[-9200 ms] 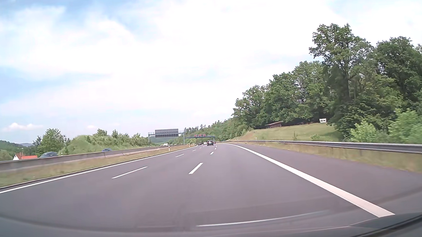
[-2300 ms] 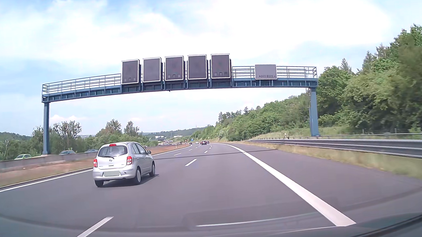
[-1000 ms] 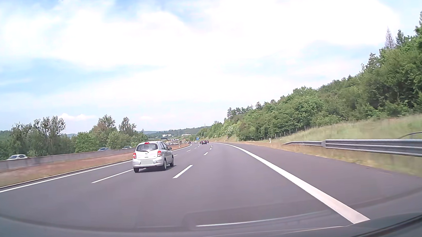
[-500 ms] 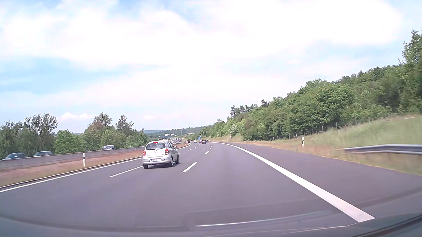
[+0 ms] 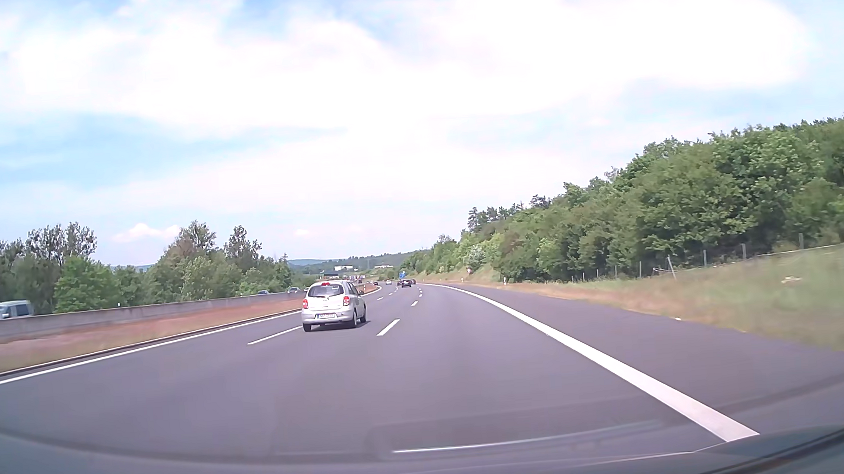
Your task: Follow the waypoints while adhering to traffic rules and regulations
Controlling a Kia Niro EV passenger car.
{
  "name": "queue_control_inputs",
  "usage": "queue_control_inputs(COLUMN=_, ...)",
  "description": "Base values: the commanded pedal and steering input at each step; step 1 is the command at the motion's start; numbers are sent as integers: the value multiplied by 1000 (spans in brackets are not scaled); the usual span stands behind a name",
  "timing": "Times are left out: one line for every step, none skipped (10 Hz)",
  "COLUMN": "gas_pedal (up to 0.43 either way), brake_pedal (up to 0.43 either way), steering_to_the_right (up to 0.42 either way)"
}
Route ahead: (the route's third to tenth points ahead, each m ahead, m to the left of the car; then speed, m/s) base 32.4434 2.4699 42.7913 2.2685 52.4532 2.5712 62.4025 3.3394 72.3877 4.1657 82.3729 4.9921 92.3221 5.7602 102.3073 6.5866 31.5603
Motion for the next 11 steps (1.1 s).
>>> queue_control_inputs(gas_pedal=0, brake_pedal=0, steering_to_the_right=-4)
queue_control_inputs(gas_pedal=0, brake_pedal=0, steering_to_the_right=-4)
queue_control_inputs(gas_pedal=0, brake_pedal=0, steering_to_the_right=-4)
queue_control_inputs(gas_pedal=0, brake_pedal=0, steering_to_the_right=-4)
queue_control_inputs(gas_pedal=0, brake_pedal=0, steering_to_the_right=-4)
queue_control_inputs(gas_pedal=0, brake_pedal=0, steering_to_the_right=-4)
queue_control_inputs(gas_pedal=0, brake_pedal=0, steering_to_the_right=-4)
queue_control_inputs(gas_pedal=0, brake_pedal=0, steering_to_the_right=-4)
queue_control_inputs(gas_pedal=0, brake_pedal=0, steering_to_the_right=-4)
queue_control_inputs(gas_pedal=0, brake_pedal=0, steering_to_the_right=-4)
queue_control_inputs(gas_pedal=0, brake_pedal=0, steering_to_the_right=-4)
